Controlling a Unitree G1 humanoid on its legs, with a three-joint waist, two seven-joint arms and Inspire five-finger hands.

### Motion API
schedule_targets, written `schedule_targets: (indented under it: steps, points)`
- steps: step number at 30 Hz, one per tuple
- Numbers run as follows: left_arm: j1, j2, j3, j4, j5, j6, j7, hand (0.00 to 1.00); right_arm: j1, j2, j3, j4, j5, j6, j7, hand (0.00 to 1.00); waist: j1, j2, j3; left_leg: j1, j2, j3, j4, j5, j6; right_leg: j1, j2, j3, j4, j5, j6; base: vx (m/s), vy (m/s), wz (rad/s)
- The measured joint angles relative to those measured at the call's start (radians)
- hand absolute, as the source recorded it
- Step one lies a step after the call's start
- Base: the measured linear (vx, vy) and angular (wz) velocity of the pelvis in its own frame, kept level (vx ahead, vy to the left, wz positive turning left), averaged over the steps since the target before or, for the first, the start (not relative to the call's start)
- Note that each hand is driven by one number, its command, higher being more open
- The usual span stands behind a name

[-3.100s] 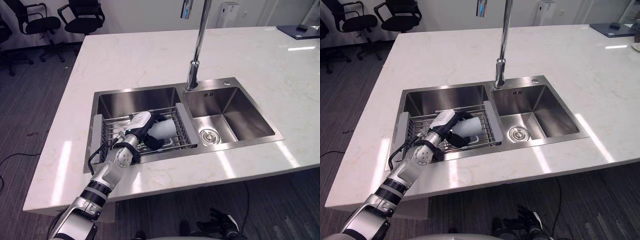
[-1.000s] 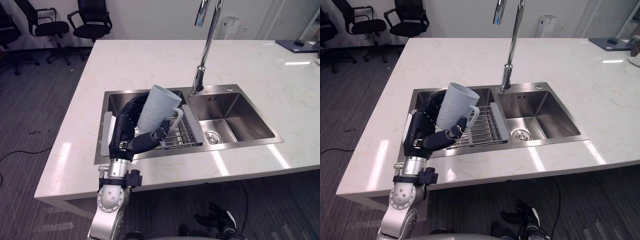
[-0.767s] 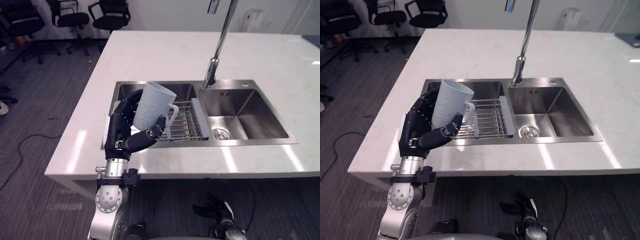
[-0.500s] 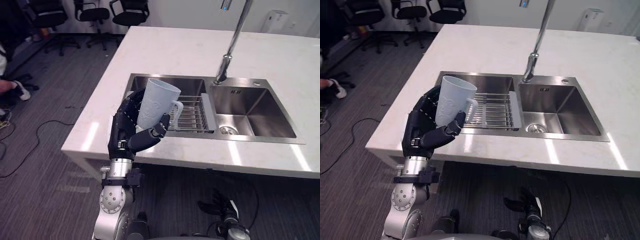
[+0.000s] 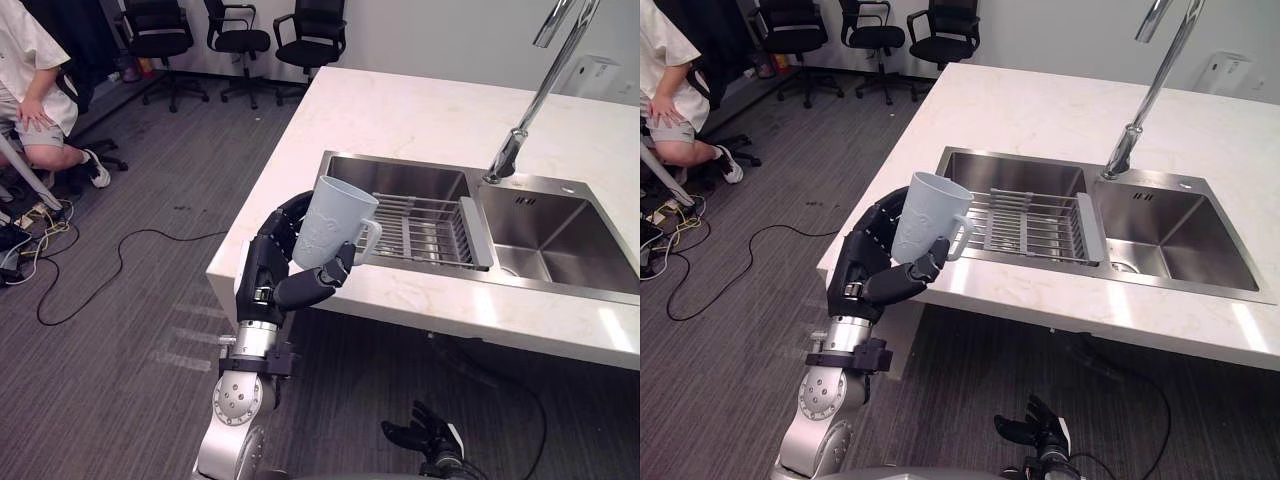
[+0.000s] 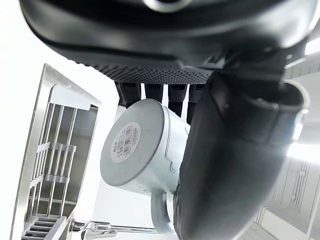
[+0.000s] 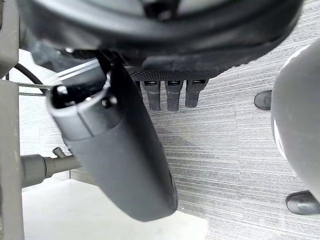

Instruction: Walk over to the sink, pick up the cup, carry it to the dishwasher, place the cup inside the dishwasher, then close the dishwasher door

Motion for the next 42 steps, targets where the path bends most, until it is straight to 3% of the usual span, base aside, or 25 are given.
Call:
schedule_targets:
  steps: [9,12,13,14,15,16,17,18,20,22,26,28,30,31,32,33,35,36,37,38,39,42]
  points:
    - [0.021,-0.007,0.007,0.003,0.0,0.0,0.001,0.3,-0.012,-0.023,0.014,0.051,-0.001,0.0,-0.003,0.9,0.012,0.011,-0.024,-0.002,0.006,-0.077,-0.053,0.056,-0.01,0.029,0.014,-0.073,-0.016,-0.01,-0.017,-0.03,-0.048,0.25]
    - [0.06,-0.015,0.019,0.003,-0.002,0.001,0.002,0.3,-0.015,-0.032,0.037,0.058,-0.008,0.0,-0.015,0.9,0.028,0.012,-0.017,-0.039,0.005,-0.135,-0.039,0.073,-0.018,0.046,0.013,-0.147,-0.017,-0.015,-0.02,-0.11,-0.046,0.76]
    - [0.07,-0.03,0.041,0.004,-0.01,0.004,0.005,0.3,-0.021,-0.03,0.031,0.058,-0.009,-0.002,-0.018,0.9,0.03,0.01,-0.011,-0.055,0.011,-0.106,-0.048,0.064,0.008,0.061,-0.001,-0.197,-0.026,-0.013,-0.017,-0.1,0.001,0.77]
    - [0.07,-0.032,0.047,0.004,-0.012,0.005,0.005,0.3,-0.023,-0.028,0.032,0.058,-0.009,-0.002,-0.019,0.9,0.03,0.01,-0.009,-0.056,0.015,-0.086,-0.048,0.065,0.012,0.064,-0.001,-0.206,-0.029,-0.011,-0.016,-0.09,-0.019,0.98]
    - [0.07,-0.043,0.07,0.004,-0.013,0.005,0.008,0.3,-0.028,-0.029,0.032,0.055,-0.009,-0.002,-0.026,0.9,0.029,0.009,-0.007,-0.064,0.063,0.056,-0.041,0.065,0.016,0.074,-0.004,-0.253,-0.034,-0.003,-0.002,-0.02,-0.03,0.68]
    - [0.07,-0.046,0.076,0.004,-0.014,0.005,0.01,0.3,-0.03,-0.03,0.032,0.053,-0.009,-0.002,-0.028,0.9,0.028,0.01,-0.007,-0.069,0.078,0.101,-0.036,0.065,0.017,0.077,-0.007,-0.267,-0.035,-0.002,-0.001,-0.02,0.003,1.13]
    - [0.068,-0.052,0.092,0.005,-0.02,0.005,0.018,0.3,-0.038,-0.037,0.032,0.042,-0.01,-0.002,-0.036,0.9,0.024,0.011,-0.003,-0.092,0.126,0.238,0.001,0.068,0.023,0.079,-0.025,-0.319,-0.036,-0.002,0.0,0.02,0.082,1.08]
    - [0.068,-0.063,0.099,0.007,-0.023,0.005,0.026,0.3,-0.053,-0.053,0.032,0.036,-0.011,-0.002,-0.044,0.9,0.024,0.027,0.002,-0.11,0.144,0.284,0.032,0.081,0.033,0.083,-0.03,-0.353,-0.025,-0.005,0.004,0.02,0.131,1.02]
    - [0.069,-0.064,0.117,0.02,-0.028,0.003,0.029,0.3,-0.083,-0.062,0.032,0.034,-0.016,-0.001,-0.047,0.9,0.035,0.034,0.006,-0.115,0.118,0.258,0.032,0.09,0.011,0.088,-0.05,-0.362,-0.015,-0.011,0.012,0.04,0.156,0.61]
    - [0.071,-0.063,0.133,0.043,-0.031,0.004,0.031,0.3,-0.103,-0.054,0.032,0.02,-0.019,-0.002,-0.046,0.9,0.031,0.023,0.013,-0.115,0.085,0.225,0.029,0.089,0.013,0.108,-0.069,-0.371,-0.014,-0.023,0.021,0.06,0.107,0.61]
    - [0.098,-0.062,0.121,0.043,-0.032,0.008,0.026,0.3,-0.128,-0.031,0.036,0.002,-0.041,-0.002,-0.042,0.9,0.033,-0.013,0.034,-0.12,0.014,0.168,0.095,0.017,0.03,0.119,-0.187,-0.421,0.162,-0.122,0.015,0.07,0.117,0.53]
    - [0.1,-0.063,0.104,0.043,-0.032,0.014,0.02,0.3,-0.125,-0.039,0.048,-0.009,-0.058,0.0,-0.038,0.9,0.017,-0.018,0.04,-0.115,-0.022,0.122,0.127,-0.019,0.045,0.098,-0.254,-0.394,0.325,-0.127,-0.01,0.12,0.152,0.83]
    - [0.098,-0.057,0.08,0.039,-0.031,0.016,0.0,0.3,-0.124,-0.041,0.071,-0.009,-0.068,0.011,-0.035,0.9,0.009,-0.015,0.041,-0.092,-0.056,0.049,0.141,-0.038,0.072,0.013,-0.289,-0.221,0.558,-0.046,-0.097,0.19,0.151,0.97]
    - [0.095,-0.045,0.071,0.038,-0.031,0.014,-0.003,0.3,-0.125,-0.038,0.081,-0.009,-0.081,0.01,-0.032,0.9,-0.002,-0.011,0.049,-0.08,-0.051,0.02,0.137,-0.043,0.079,-0.031,-0.264,-0.119,0.625,-0.08,-0.067,0.2,0.087,1.01]
    - [0.092,-0.039,0.076,0.04,-0.031,0.015,0.002,0.3,-0.123,-0.033,0.11,-0.019,-0.087,0.01,-0.021,0.9,-0.006,-0.009,0.052,-0.071,-0.052,-0.028,0.13,-0.046,0.081,-0.071,-0.182,-0.012,0.65,-0.171,-0.06,0.16,0.031,0.94]
    - [0.09,-0.039,0.076,0.04,-0.031,0.015,0.005,0.3,-0.124,-0.029,0.123,-0.024,-0.088,0.01,-0.017,0.9,-0.008,-0.013,0.057,-0.061,-0.054,-0.047,0.121,-0.045,0.081,-0.089,-0.14,0.035,0.647,-0.203,-0.064,0.22,0.03,1.02]
    - [0.085,-0.033,0.065,0.055,-0.031,0.014,0.008,0.3,-0.118,-0.009,0.153,-0.06,-0.096,0.01,-0.013,0.9,-0.014,-0.017,0.065,-0.018,-0.069,-0.117,0.096,-0.043,0.078,-0.158,0.005,0.18,0.588,-0.272,-0.06,0.25,-0.032,1.07]
    - [0.077,-0.03,0.056,0.068,-0.031,0.014,0.008,0.3,-0.112,-0.005,0.165,-0.087,-0.096,0.01,-0.013,0.9,-0.02,-0.017,0.064,-0.014,-0.08,-0.149,0.094,-0.045,0.073,-0.182,0.048,0.221,0.541,-0.274,-0.055,0.32,-0.121,1.35]
    - [0.065,-0.027,0.03,0.082,-0.031,0.014,0.008,0.3,-0.098,0.0,0.183,-0.137,-0.096,0.009,-0.015,0.9,-0.023,-0.036,0.054,-0.016,-0.112,-0.181,0.1,-0.053,0.06,-0.203,0.063,0.234,0.393,-0.203,-0.057,0.23,-0.1,1.05]
    - [0.064,-0.024,0.024,0.082,-0.031,0.014,0.008,0.3,-0.095,0.003,0.188,-0.147,-0.096,0.008,-0.015,0.9,-0.022,-0.044,0.052,-0.015,-0.121,-0.182,0.101,-0.056,0.057,-0.207,0.059,0.232,0.36,-0.168,-0.053,0.24,-0.119,1.03]
    - [0.064,-0.035,-0.002,0.099,-0.031,0.017,0.005,0.3,-0.088,0.0,0.199,-0.159,-0.095,0.003,-0.015,0.9,-0.022,-0.018,0.048,-0.017,-0.115,-0.201,0.116,-0.071,0.042,-0.19,0.059,0.205,0.351,-0.174,-0.04,0.2,-0.072,0.55]
    - [0.068,-0.048,-0.045,0.1,-0.03,0.016,-0.001,0.3,-0.079,-0.006,0.245,-0.171,-0.095,0.003,-0.015,0.9,0.001,0.025,0.028,-0.01,-0.058,-0.197,0.122,-0.093,0.005,-0.102,0.097,0.138,0.245,-0.159,-0.058,0.24,-0.086,0.49]
